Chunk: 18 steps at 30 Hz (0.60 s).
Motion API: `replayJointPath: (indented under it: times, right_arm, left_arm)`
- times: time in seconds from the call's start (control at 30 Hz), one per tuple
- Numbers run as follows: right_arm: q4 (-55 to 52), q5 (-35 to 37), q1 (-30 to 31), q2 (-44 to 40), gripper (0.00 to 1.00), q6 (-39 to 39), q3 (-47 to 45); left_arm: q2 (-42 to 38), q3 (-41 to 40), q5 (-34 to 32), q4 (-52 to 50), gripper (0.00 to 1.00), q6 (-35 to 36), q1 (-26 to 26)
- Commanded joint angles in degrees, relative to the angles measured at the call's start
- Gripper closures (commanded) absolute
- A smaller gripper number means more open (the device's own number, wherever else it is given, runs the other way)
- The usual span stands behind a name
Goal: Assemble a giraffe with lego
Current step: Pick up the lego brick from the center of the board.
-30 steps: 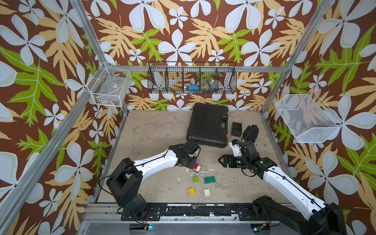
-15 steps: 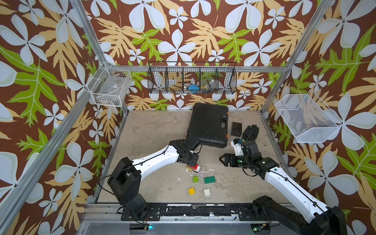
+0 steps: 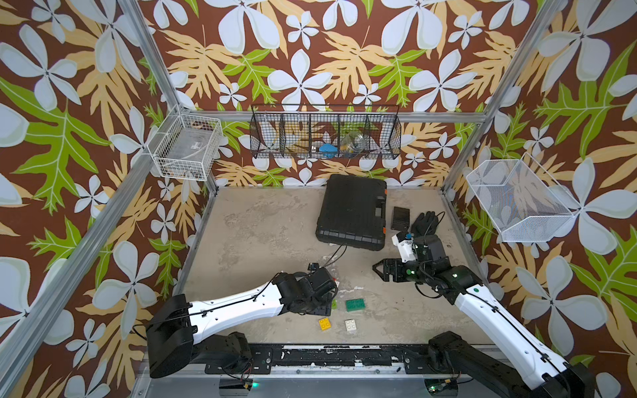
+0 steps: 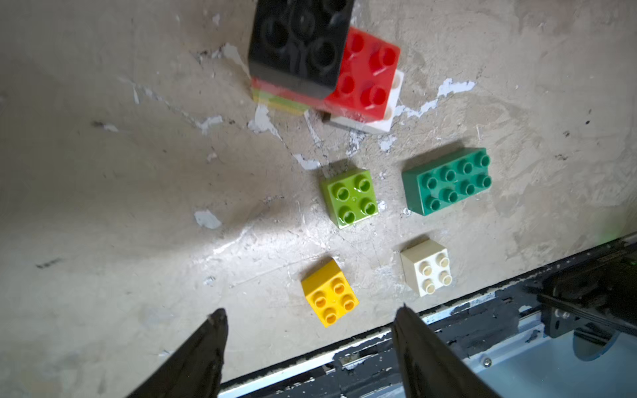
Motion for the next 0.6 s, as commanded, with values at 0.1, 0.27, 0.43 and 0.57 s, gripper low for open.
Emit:
replayJointPath:
  times: [0.1,0.27,0.43,0.57]
  right_arm:
    - [-1.2,-0.3,4.2,-1.2,0.07,0.8,0.1]
    - [-1.6,-1.3,6.1,-3.9,0.07,2.0,-3.1]
    - [-1.9,-0.9,6.3,-4.3,0.06,1.3,-4.1]
    - [-2.2,-0.8,6.3,-2.8,0.06,1.2,-4.6]
  left_arm:
    - [0.4,-2.1,-1.2,0.8,0.23,-16.1,-4.9]
    - [4.7,-2.0,-2.3,2.5,0.24,-20.0,-8.8]
    - [8.4,-2.5,-2.8,5.8,0.26,-20.6,-9.0]
    - [9.8,-2.1,-3.2,6.0,0.27,-19.2,-8.8]
